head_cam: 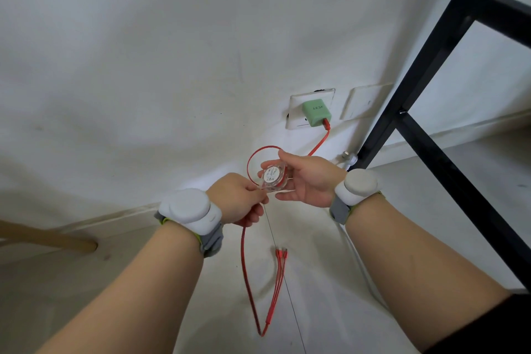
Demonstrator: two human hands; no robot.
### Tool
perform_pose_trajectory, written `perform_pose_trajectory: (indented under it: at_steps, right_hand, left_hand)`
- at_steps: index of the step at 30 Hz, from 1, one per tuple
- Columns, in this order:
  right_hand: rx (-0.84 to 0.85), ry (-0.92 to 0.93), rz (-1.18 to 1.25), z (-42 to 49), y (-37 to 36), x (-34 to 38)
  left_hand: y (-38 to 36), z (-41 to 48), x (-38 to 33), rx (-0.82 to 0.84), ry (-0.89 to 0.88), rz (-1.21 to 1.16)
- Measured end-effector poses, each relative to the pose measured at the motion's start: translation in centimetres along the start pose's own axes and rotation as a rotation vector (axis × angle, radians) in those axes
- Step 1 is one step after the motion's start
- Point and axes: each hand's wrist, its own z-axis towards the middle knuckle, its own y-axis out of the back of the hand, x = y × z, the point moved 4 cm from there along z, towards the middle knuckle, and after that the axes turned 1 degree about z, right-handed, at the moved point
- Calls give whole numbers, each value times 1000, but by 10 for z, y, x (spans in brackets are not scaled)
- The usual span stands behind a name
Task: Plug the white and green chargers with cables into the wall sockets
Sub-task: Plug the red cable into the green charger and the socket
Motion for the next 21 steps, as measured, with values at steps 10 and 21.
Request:
perform_pose_trajectory:
  at_steps: [10, 21]
  right_hand:
    - [-60, 82, 91, 0, 1, 5]
    - [-23, 92, 51, -9, 1, 11]
  left_hand:
    - [-5, 6, 2, -32, -28, -53]
    - [-15, 0, -2, 64, 16, -234]
